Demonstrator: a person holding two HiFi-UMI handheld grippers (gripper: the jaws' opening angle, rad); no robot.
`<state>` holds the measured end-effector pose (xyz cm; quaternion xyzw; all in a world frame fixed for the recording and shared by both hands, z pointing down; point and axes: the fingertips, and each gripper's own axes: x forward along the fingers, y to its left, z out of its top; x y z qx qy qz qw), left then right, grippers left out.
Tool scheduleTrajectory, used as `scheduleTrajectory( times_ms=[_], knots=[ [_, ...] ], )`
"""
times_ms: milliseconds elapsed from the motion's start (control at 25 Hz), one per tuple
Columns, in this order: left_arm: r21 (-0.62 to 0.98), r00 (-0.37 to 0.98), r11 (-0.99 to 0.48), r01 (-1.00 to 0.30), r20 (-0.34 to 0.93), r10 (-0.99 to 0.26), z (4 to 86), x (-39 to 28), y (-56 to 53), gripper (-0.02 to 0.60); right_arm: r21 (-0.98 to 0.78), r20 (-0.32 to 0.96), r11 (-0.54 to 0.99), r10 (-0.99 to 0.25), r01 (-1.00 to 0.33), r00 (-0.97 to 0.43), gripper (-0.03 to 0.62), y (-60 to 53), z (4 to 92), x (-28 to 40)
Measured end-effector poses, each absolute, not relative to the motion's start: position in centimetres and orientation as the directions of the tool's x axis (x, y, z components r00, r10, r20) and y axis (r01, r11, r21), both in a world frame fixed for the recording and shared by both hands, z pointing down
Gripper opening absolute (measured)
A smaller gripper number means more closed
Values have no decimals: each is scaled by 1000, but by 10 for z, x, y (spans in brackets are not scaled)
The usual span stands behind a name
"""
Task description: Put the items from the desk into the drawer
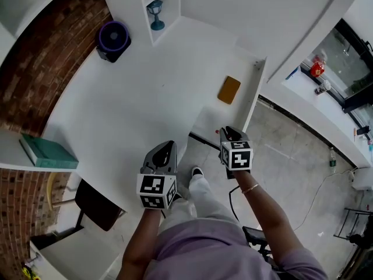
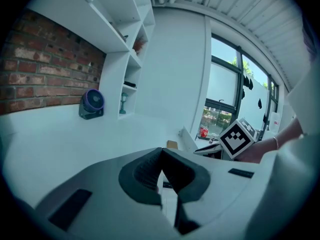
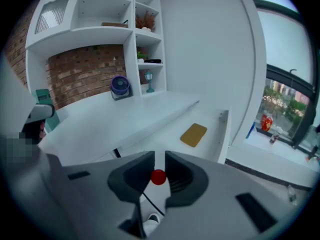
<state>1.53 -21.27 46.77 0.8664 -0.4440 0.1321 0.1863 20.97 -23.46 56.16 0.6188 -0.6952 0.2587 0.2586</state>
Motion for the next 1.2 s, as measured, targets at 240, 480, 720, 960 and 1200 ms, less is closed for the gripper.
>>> scheduleTrajectory(
  times_ms=[240, 480, 720, 960, 1200],
  knots=[
    [210, 533, -492, -845, 411, -740, 477, 18, -231, -2, -45, 660, 123, -741, -991, -123, 66, -268, 569, 217],
    [203, 486, -443, -873, 425, -763, 480, 16, -244, -2, -50, 648, 140, -749, -989, -139, 66, -307, 578, 221],
    [196, 431, -384, -902, 443, -786, 486, 5, -254, -2, -54, 637, 152, -756, -987, -151, 66, -341, 588, 219],
    [192, 397, -347, -918, 456, -797, 492, -1, -262, -2, -47, 639, 168, -753, -985, -159, 66, -359, 599, 214],
    [193, 387, -335, -922, 466, -796, 497, -2, -265, -2, -32, 673, 187, -722, -982, -159, 67, -355, 615, 212]
  ],
)
